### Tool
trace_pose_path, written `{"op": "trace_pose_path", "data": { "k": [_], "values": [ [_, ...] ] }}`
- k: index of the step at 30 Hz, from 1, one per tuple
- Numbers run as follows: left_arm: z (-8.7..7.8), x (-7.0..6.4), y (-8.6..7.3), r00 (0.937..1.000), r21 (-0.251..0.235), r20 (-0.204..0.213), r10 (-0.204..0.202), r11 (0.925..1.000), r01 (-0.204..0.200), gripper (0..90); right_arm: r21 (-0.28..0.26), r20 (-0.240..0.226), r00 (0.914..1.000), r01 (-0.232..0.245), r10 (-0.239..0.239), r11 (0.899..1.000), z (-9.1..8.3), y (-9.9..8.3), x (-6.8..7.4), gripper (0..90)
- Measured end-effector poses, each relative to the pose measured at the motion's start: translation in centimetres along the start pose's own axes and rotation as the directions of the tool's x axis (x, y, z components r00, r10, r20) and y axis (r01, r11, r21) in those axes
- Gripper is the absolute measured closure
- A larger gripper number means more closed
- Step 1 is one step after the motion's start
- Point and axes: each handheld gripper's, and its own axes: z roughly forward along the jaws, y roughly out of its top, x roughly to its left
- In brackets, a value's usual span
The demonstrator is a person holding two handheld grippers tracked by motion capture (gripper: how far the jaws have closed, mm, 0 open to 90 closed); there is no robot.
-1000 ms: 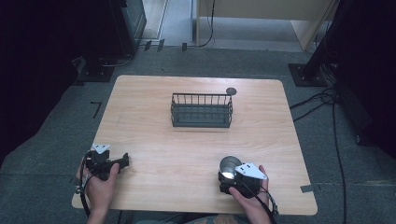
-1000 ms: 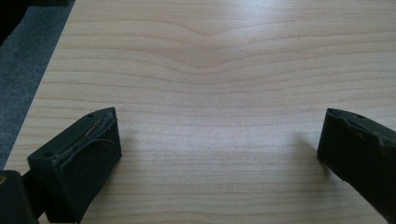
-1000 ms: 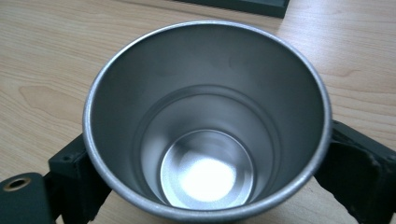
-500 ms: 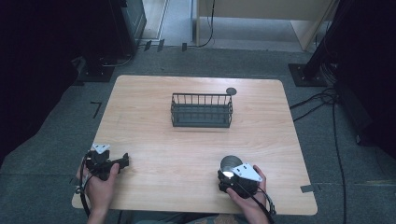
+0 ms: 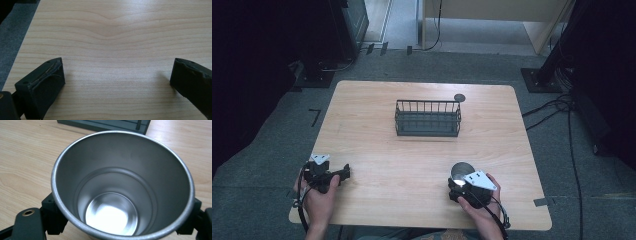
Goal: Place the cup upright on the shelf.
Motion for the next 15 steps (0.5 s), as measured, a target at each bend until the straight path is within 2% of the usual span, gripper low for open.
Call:
{"op": "trace_pose_path", "data": {
  "k": [9, 15],
  "values": [
    [0.0, 0.0, 0.0, 1.0000, 0.000, 0.000, 0.000, 1.0000, 0.000, 0.0, -0.025, -0.011, 0.9999, 0.012, -0.013, 1.000, 0.4, 2.6, -0.2, 18.1],
    [0.0, 0.0, 0.0, 1.0000, -0.001, -0.001, 0.000, 1.0000, 0.000, 0.0, -0.035, -0.011, 0.9998, 0.015, -0.016, 0.999, 0.9, 3.7, -0.2, 18.1]
  ]
}}
